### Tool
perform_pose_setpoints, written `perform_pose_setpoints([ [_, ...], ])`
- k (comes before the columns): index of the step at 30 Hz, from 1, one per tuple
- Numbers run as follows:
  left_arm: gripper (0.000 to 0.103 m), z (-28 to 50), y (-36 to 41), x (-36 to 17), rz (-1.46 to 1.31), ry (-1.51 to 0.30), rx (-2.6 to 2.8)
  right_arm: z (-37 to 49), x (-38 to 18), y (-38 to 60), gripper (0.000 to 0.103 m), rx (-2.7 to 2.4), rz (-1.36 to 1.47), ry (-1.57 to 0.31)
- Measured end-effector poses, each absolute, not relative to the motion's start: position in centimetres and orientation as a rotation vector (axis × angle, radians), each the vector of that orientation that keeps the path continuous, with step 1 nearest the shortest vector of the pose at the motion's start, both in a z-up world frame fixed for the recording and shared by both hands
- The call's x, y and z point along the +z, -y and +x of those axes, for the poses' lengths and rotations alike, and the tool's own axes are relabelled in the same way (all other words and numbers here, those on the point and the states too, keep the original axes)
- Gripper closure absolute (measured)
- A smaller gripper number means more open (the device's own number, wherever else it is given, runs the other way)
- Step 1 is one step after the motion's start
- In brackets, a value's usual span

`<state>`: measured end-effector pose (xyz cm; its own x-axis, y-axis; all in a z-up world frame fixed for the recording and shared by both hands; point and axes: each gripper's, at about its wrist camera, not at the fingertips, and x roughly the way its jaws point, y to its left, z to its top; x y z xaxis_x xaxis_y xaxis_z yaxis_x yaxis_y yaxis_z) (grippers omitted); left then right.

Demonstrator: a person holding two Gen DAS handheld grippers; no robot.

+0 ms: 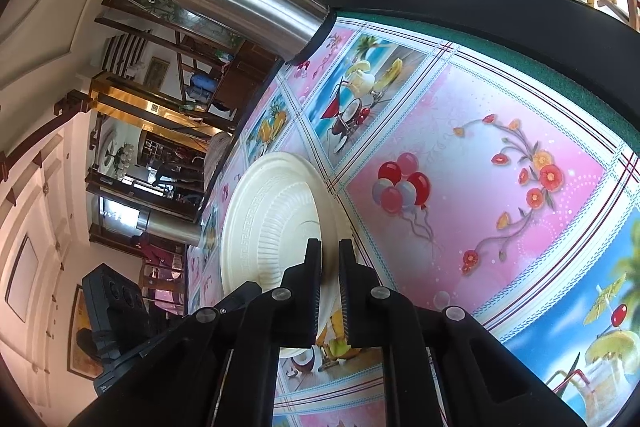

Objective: Organize plates and bowls
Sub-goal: 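Lift and carry the cream bowl with the left tool to the plate stack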

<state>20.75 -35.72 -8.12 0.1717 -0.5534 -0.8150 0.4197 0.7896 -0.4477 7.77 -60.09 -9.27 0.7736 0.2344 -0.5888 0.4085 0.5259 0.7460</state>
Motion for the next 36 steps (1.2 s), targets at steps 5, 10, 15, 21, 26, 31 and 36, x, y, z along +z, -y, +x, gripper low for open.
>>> perform_pose_setpoints([
  [5,0.09,20.6,36.0,-8.4,-0.116,-1.231,-0.683,7.2,-9.5,60.4,0.094,-0.107,1.069,-0.705],
  [10,0.09,19.5,36.2,-8.1,-0.067,-1.212,-0.649,6.7,-9.6,60.5,0.094,-0.091,1.115,-0.702],
  [15,0.088,17.8,35.1,-8.0,-0.014,-1.167,-0.601,6.4,-9.7,59.9,0.093,-0.081,1.14,-0.717],
  [21,0.087,15.3,31.7,-7.4,0.036,-1.116,-0.534,5.8,-9.9,57.3,0.093,-0.053,1.128,-0.751],
  [26,0.086,12.7,27.0,-7.0,0.064,-1.078,-0.465,5.1,-10.5,53.6,0.093,0.01,1.12,-0.785],
  [31,0.086,10.0,22.3,-6.4,0.099,-1.036,-0.394,4.7,-10.9,48.7,0.093,0.088,1.085,-0.83],
  [36,0.085,7.4,18.7,-6.0,0.127,-0.993,-0.341,4.3,-11.3,44.0,0.093,0.151,1.042,-0.876],
])
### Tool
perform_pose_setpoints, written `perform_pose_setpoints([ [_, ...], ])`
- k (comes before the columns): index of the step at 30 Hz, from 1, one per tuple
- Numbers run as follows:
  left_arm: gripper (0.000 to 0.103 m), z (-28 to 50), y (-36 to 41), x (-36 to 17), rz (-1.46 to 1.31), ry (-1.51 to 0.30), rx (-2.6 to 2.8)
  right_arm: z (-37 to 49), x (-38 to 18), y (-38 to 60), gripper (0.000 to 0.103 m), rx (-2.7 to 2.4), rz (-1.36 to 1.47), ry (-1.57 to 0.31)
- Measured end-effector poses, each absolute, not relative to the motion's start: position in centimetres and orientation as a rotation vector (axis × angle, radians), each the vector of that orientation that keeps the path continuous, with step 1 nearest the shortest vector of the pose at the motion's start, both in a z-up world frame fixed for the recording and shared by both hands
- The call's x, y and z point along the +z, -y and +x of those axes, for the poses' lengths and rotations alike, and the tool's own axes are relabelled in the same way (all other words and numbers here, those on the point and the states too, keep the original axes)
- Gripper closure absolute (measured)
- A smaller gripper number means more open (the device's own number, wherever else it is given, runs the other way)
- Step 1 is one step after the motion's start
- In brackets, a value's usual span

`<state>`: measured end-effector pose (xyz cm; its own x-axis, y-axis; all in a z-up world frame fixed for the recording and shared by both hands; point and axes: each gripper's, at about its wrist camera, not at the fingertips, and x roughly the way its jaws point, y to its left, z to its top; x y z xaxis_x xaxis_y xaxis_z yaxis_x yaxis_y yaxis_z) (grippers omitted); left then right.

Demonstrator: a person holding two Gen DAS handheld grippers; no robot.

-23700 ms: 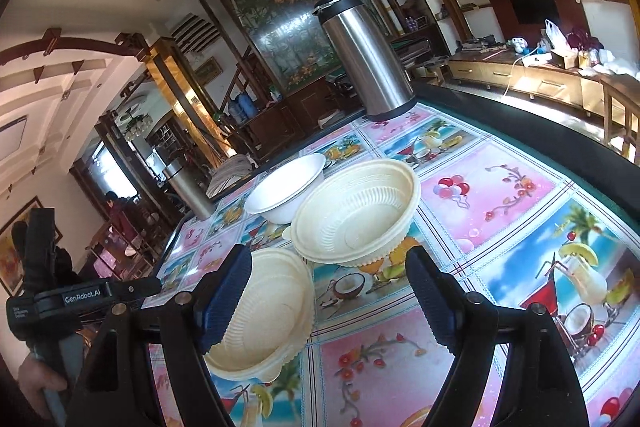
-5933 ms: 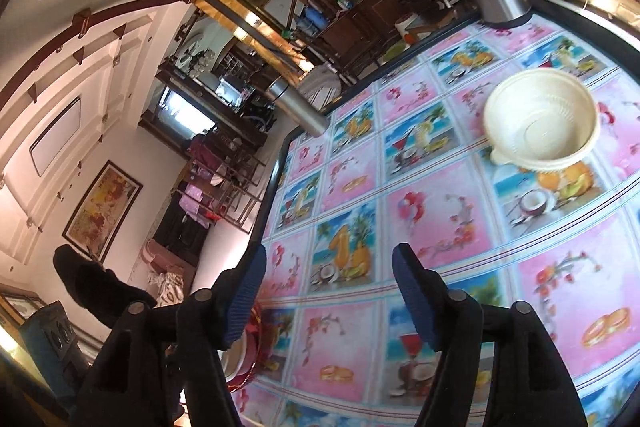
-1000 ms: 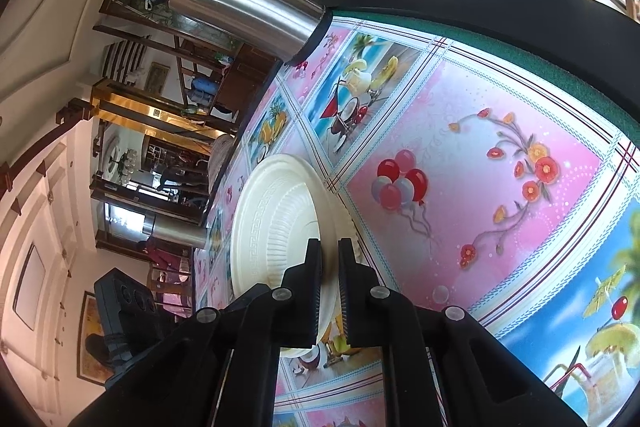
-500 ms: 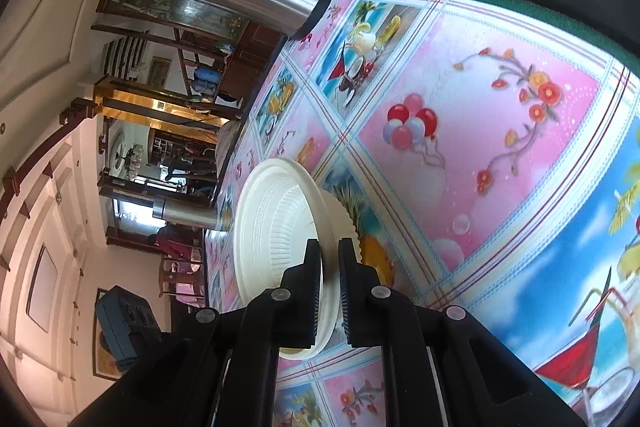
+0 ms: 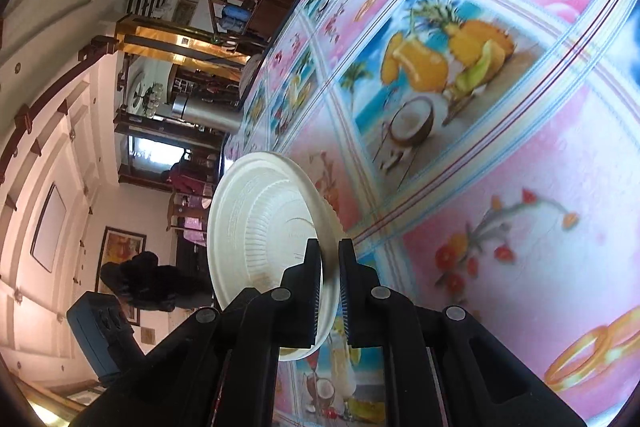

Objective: Organize plates and bowls
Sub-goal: 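Lift and carry the cream bowl with the left tool to the plate stack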

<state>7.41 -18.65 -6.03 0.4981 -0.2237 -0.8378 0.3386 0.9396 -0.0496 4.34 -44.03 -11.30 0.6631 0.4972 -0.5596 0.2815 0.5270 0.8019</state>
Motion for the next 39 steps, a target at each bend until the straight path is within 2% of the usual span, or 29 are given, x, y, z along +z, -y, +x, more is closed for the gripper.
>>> perform_pose_setpoints([
  [18,0.083,2.3,9.9,-6.3,0.119,-0.94,-0.255,2.7,-10.5,33.5,0.093,0.232,0.881,-0.951],
  [31,0.078,-2.3,6.5,-6.7,0.14,-0.928,-0.242,0.8,-9.8,29.7,0.093,0.289,0.809,-1.006],
  [39,0.078,-5.2,4.4,-6.0,0.117,-0.918,-0.233,-1.4,-9.8,27.5,0.093,0.325,0.784,-1.036],
])
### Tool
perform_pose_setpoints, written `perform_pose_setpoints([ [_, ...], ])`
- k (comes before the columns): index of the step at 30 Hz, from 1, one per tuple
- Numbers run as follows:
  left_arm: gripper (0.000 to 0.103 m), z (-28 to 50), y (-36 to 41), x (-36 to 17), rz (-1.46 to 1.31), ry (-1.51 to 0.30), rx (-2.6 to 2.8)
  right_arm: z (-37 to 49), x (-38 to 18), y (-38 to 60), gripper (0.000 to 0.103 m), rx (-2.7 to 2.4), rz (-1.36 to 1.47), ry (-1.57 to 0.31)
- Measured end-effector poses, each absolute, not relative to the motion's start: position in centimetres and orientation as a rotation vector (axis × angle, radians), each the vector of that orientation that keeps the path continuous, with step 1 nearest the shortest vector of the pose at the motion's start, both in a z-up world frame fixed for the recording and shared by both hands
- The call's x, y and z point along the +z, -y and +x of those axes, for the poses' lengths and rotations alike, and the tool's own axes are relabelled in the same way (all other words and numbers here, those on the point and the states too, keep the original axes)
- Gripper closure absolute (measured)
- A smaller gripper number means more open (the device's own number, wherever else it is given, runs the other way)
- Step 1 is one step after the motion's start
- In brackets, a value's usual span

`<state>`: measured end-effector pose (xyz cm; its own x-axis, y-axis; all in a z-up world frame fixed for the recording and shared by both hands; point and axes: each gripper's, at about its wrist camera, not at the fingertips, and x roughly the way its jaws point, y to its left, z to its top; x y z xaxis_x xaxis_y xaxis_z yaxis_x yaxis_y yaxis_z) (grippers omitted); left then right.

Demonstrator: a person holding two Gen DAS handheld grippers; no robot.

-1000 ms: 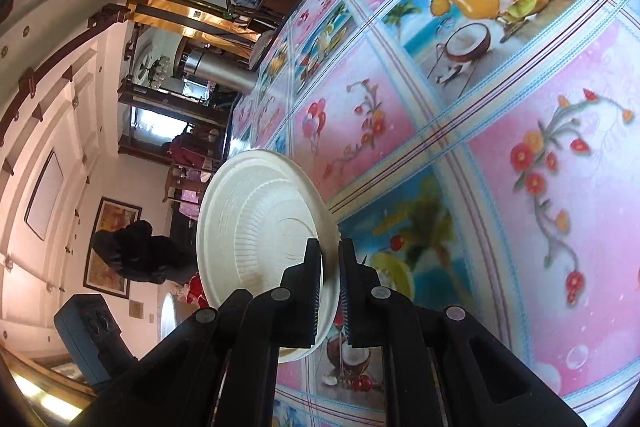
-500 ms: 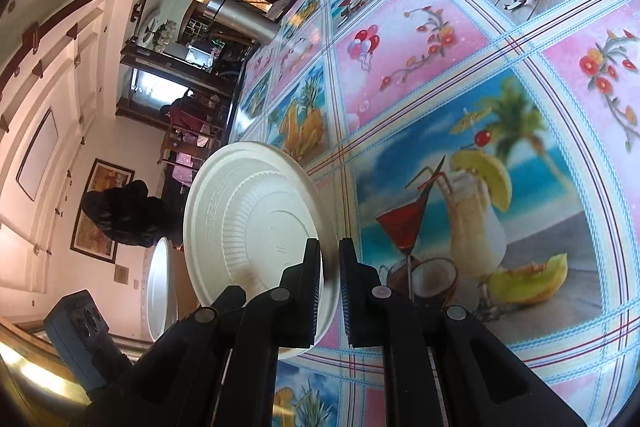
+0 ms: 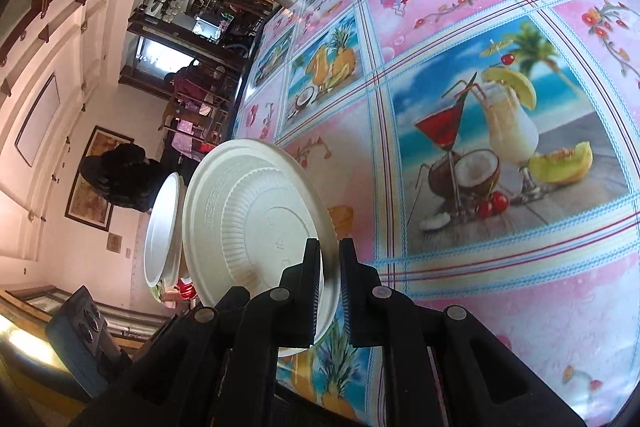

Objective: Organize plates and bowls
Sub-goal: 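Lift and carry the cream bowl with the left tool to the plate stack, then lower the cream bowl into the stacked bowls and open the left tool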

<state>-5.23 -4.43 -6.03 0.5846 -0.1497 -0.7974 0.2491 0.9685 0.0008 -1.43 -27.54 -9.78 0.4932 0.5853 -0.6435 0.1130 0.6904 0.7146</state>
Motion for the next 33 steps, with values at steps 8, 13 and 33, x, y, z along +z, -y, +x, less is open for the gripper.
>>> perform_pose_setpoints([
  [8,0.078,-7.5,2.9,-2.8,0.108,-0.841,-0.216,-3.6,-7.1,25.9,0.093,0.39,0.76,-0.994],
  [13,0.078,-8.6,1.8,-0.7,0.103,-0.785,-0.201,-4.4,-4.5,24.5,0.093,0.427,0.737,-0.948],
  [33,0.078,-2.7,-5.7,2.3,0.009,-0.791,-0.053,3.6,-0.4,14.9,0.093,0.567,0.694,-0.963],
])
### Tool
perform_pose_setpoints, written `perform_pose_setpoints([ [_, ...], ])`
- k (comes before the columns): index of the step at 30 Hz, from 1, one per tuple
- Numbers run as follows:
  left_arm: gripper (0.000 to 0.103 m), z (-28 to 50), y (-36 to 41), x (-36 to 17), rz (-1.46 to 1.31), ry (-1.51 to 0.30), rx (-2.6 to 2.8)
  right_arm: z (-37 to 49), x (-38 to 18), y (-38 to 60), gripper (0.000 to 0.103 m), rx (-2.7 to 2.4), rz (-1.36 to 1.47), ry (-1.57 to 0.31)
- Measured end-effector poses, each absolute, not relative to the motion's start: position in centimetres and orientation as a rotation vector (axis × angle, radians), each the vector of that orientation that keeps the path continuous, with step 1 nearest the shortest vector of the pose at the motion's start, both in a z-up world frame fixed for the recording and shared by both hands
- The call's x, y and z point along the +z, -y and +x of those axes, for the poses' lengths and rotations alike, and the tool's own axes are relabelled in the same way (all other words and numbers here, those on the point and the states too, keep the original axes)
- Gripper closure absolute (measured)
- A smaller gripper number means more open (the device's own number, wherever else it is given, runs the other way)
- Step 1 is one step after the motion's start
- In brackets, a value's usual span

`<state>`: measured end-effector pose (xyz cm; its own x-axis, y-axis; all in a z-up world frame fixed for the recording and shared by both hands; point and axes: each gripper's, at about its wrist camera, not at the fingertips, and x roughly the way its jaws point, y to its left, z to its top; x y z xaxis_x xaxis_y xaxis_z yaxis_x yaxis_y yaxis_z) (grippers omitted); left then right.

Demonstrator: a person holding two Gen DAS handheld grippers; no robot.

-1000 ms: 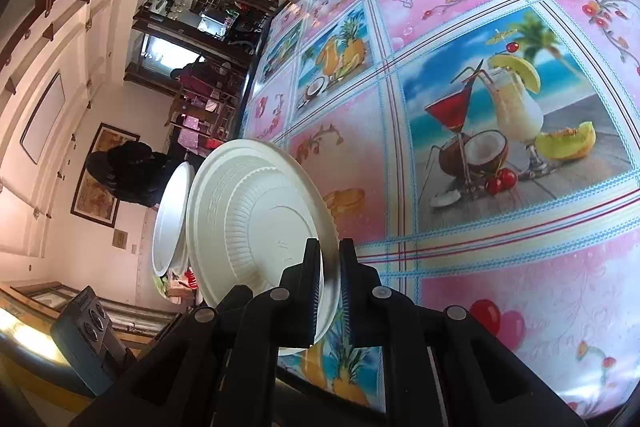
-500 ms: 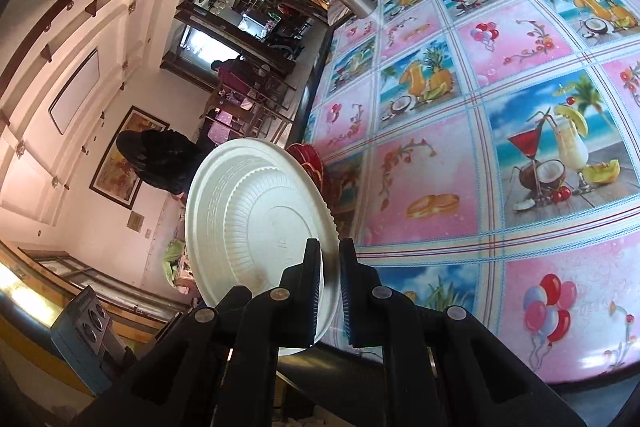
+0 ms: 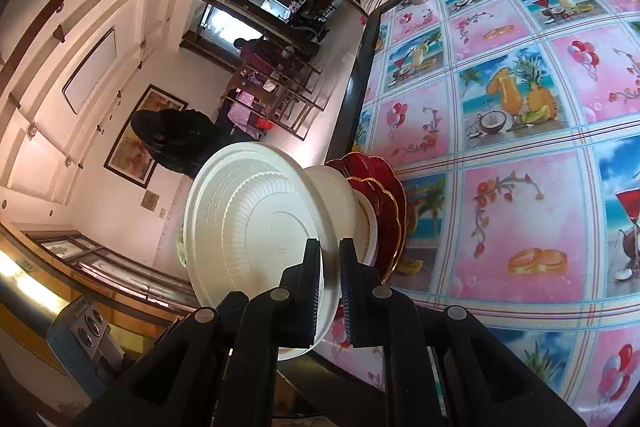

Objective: Organize plates and bowls
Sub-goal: 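Lower the cream bowl into the stacked bowls and open the left tool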

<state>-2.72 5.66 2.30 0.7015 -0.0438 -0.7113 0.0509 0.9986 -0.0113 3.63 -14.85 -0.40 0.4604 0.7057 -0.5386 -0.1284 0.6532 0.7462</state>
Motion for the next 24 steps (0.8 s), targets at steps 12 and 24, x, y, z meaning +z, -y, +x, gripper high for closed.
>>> perform_pose_setpoints([
  [12,0.078,-0.1,-6.4,1.2,-0.021,-0.835,-0.015,8.0,-3.1,12.6,0.093,0.57,0.721,-1.036],
  [24,0.078,0.8,-7.4,0.2,-0.042,-0.87,0.014,9.3,-4.7,11.4,0.093,0.571,0.712,-1.08],
])
